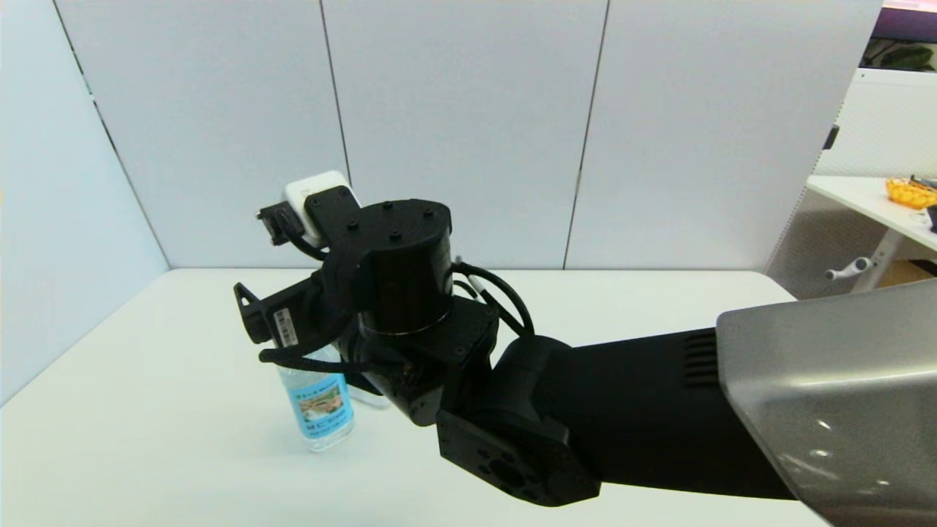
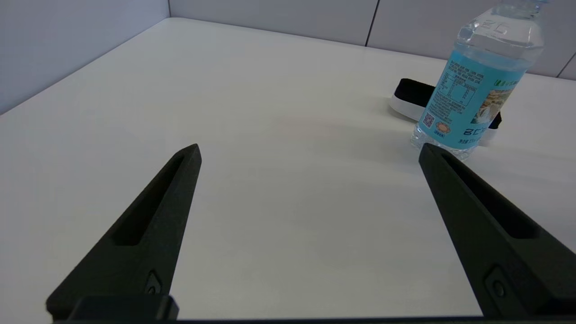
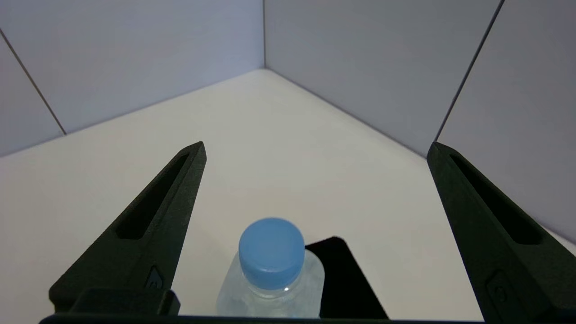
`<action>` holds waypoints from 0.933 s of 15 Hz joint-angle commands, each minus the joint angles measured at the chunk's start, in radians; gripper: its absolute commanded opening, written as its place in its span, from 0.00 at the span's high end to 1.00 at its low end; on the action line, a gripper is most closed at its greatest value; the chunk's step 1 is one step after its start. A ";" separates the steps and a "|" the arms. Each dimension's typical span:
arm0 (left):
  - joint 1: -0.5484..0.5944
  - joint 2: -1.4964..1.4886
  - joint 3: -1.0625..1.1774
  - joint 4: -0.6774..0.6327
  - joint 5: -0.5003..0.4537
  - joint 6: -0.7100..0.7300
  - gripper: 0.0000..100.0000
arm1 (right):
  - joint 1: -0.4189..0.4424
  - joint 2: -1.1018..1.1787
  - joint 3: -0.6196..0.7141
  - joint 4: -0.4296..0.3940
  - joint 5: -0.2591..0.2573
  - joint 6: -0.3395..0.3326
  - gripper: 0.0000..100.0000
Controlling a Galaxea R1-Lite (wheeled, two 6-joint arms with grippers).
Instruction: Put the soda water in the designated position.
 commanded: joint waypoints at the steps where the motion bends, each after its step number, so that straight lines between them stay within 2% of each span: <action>1: 0.000 0.000 0.000 0.000 0.001 -0.001 0.00 | -0.057 -0.024 -0.019 -0.004 -0.006 -0.024 0.00; 6: 0.000 0.000 0.000 0.000 0.001 -0.001 0.00 | -0.256 -0.021 -0.018 -0.004 0.000 -0.046 0.00; 10: 0.000 0.000 0.000 0.000 0.001 -0.001 0.00 | -0.436 -0.024 -0.015 -0.004 0.037 -0.047 0.00; 14: 0.000 0.000 0.000 0.000 0.001 -0.001 0.00 | -0.583 -0.041 -0.003 -0.001 0.041 -0.058 0.00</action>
